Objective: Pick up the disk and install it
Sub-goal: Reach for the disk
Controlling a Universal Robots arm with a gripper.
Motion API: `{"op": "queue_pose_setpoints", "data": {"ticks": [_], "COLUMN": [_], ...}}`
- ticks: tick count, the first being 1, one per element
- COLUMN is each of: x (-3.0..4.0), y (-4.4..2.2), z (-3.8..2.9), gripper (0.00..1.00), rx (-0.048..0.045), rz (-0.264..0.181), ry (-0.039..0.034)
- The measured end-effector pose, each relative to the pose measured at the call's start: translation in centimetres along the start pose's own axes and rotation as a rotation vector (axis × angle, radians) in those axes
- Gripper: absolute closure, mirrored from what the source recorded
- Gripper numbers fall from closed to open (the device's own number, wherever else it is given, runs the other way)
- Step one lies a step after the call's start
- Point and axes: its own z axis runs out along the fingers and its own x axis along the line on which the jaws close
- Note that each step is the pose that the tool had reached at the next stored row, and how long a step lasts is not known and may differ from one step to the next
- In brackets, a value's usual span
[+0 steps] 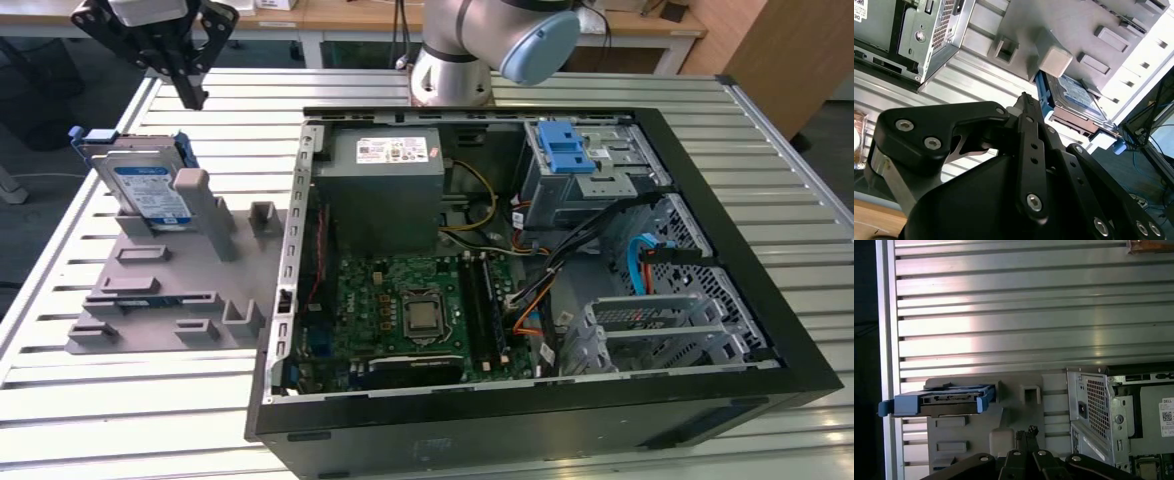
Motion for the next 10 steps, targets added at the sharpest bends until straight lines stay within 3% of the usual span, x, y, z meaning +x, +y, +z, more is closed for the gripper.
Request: {"op": "queue_pose_setpoints", "data": {"ticks": [10], "x": [0.29], "y": [0.0], "z": [0.01], "gripper": [0.89], "rx": [0.0], "rz": [0.0], "ry": [0.0001]}}
